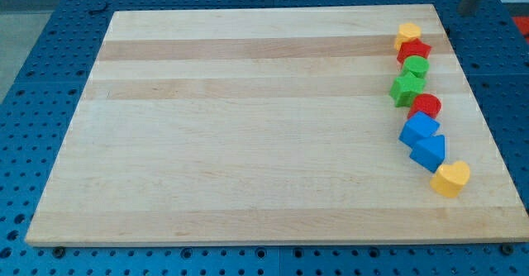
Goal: Nudge the yellow heart a bit left
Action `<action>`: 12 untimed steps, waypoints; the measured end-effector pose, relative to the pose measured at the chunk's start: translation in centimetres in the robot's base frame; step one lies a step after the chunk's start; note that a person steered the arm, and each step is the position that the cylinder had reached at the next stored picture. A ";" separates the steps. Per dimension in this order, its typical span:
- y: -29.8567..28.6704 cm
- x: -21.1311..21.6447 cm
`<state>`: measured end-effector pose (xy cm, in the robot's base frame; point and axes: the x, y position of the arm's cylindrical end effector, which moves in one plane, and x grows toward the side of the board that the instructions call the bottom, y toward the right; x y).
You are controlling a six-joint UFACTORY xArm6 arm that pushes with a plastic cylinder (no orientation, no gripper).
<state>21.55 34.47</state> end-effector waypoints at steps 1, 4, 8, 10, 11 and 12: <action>0.1 2.2; 0.1 15.9; 0.0 34.2; -3.5 37.5; -8.6 36.2; -14.4 35.7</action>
